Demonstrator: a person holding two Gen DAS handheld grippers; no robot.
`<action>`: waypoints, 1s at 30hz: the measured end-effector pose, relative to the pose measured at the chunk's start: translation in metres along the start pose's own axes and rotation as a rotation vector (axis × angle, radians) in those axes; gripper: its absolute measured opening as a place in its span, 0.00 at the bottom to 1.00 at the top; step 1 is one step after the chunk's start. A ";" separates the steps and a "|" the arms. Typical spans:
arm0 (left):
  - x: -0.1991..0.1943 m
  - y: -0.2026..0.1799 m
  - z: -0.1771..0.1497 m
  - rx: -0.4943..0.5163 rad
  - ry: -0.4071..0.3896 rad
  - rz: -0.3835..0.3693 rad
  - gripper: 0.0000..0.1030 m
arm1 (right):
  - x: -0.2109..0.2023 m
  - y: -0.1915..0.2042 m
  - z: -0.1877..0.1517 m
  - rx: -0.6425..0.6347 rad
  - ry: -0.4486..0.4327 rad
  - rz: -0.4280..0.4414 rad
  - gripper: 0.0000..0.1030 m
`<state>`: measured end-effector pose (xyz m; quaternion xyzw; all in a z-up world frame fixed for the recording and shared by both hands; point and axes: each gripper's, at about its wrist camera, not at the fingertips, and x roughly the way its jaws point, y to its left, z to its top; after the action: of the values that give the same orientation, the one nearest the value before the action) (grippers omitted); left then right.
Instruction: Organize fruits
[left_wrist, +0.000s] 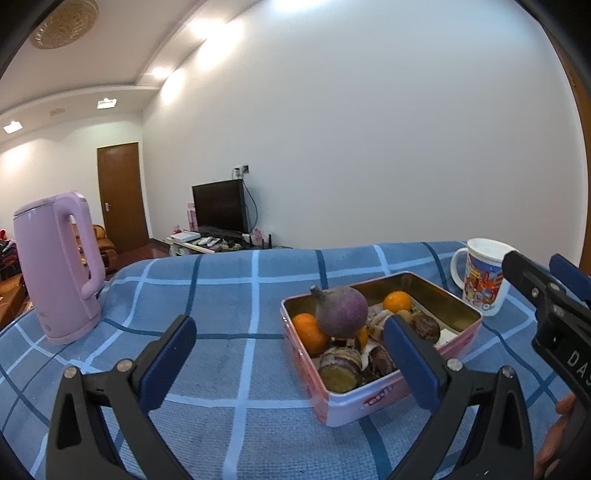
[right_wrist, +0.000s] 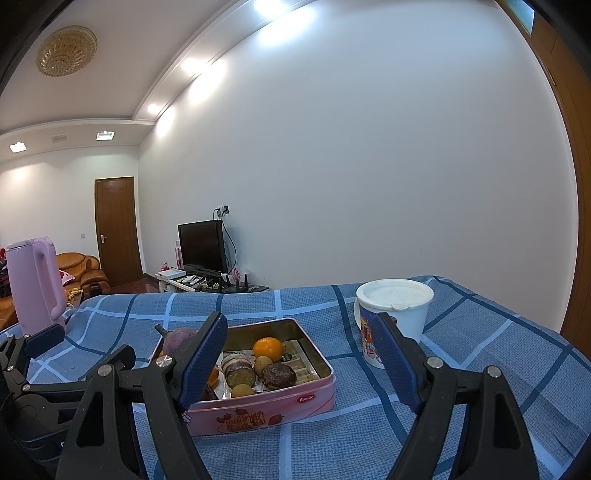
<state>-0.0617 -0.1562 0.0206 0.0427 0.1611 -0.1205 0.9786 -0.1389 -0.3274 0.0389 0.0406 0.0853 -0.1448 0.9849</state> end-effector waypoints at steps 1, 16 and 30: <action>0.000 -0.001 0.000 0.006 0.003 0.001 1.00 | 0.000 0.000 0.000 0.000 0.000 0.000 0.79; 0.000 -0.006 0.002 0.013 0.000 0.025 1.00 | 0.000 0.000 0.000 0.003 0.000 -0.004 0.79; 0.004 -0.004 0.002 -0.002 0.011 0.024 1.00 | 0.003 -0.002 -0.001 0.006 0.011 -0.009 0.79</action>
<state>-0.0586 -0.1607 0.0212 0.0445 0.1663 -0.1084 0.9791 -0.1367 -0.3305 0.0375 0.0439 0.0907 -0.1492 0.9837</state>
